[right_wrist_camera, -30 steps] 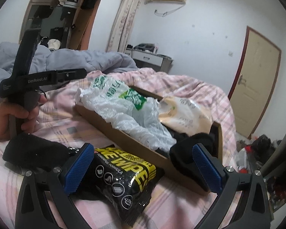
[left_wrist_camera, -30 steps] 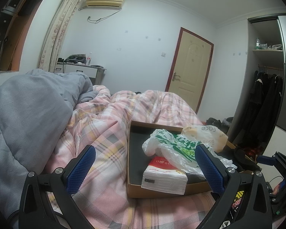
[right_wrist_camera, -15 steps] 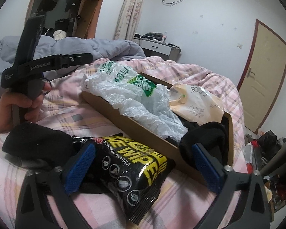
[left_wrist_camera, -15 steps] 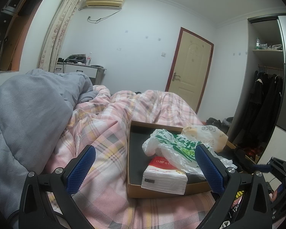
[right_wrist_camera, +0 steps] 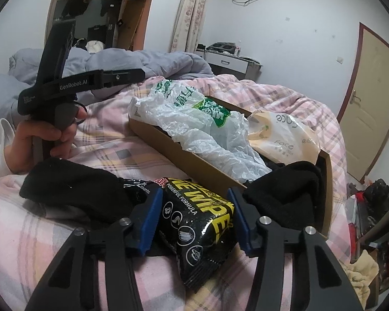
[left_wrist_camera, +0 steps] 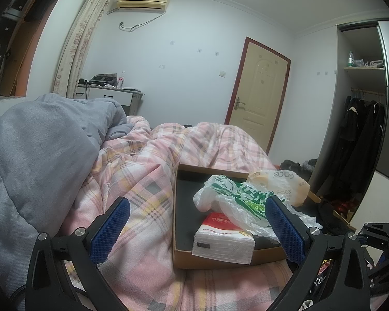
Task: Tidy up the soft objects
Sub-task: 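Carry the wipes pack into the tray and open the right tool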
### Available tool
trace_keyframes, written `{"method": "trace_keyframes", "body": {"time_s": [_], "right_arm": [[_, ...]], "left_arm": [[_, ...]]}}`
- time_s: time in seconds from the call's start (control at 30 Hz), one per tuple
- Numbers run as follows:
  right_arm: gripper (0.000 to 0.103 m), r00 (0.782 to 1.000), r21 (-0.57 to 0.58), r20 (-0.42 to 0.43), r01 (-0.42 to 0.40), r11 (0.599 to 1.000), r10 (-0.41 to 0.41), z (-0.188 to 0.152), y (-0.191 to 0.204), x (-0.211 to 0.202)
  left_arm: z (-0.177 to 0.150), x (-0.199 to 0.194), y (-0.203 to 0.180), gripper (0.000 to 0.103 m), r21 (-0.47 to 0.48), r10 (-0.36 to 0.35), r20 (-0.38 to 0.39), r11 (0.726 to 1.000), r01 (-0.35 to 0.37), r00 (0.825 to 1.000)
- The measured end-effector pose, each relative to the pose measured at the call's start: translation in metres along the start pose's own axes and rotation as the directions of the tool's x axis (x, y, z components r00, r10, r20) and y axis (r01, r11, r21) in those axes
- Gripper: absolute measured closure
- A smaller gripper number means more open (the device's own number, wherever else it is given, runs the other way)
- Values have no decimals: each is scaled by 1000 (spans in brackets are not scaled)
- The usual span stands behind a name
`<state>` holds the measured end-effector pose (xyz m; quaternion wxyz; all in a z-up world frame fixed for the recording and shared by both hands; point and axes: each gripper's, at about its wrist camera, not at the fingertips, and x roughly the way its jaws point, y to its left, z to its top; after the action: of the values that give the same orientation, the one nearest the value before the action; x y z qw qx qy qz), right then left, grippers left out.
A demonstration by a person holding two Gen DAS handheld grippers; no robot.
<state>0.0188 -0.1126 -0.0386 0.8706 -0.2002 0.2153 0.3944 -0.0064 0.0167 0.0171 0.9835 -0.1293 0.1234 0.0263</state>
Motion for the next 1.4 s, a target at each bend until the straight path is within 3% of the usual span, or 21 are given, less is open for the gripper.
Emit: {"method": "trace_keyframes", "body": {"time_s": [0.17, 0.53, 0.7, 0.83, 1.0, 1.23, 1.4], "right_arm": [[58, 1000, 22, 27, -10, 1000, 10, 1, -3, -4], [59, 981, 179, 188, -81, 981, 47, 13, -33, -30], [59, 972, 209, 237, -64, 976, 13, 27, -37, -35], [59, 955, 230, 284, 14, 973, -81, 42, -38, -33], [58, 955, 301, 239, 99, 948, -175, 32, -46, -6], [58, 958, 340, 210, 116, 933, -196, 25, -51, -3], [58, 978, 291, 103, 144, 946, -181, 30, -44, 20]], "left_arm": [[0, 0, 0, 0, 0, 0, 0, 1000, 0, 1000], [0, 0, 0, 0, 0, 0, -1, 1000, 0, 1000], [1, 0, 0, 0, 0, 0, -1, 1000, 0, 1000], [0, 0, 0, 0, 0, 0, -1, 1000, 0, 1000], [0, 0, 0, 0, 0, 0, -1, 1000, 0, 1000], [-1, -1, 1, 0, 0, 1, -3, 1000, -1, 1000], [0, 0, 0, 0, 1, 2, -3, 1000, -2, 1000]]}}
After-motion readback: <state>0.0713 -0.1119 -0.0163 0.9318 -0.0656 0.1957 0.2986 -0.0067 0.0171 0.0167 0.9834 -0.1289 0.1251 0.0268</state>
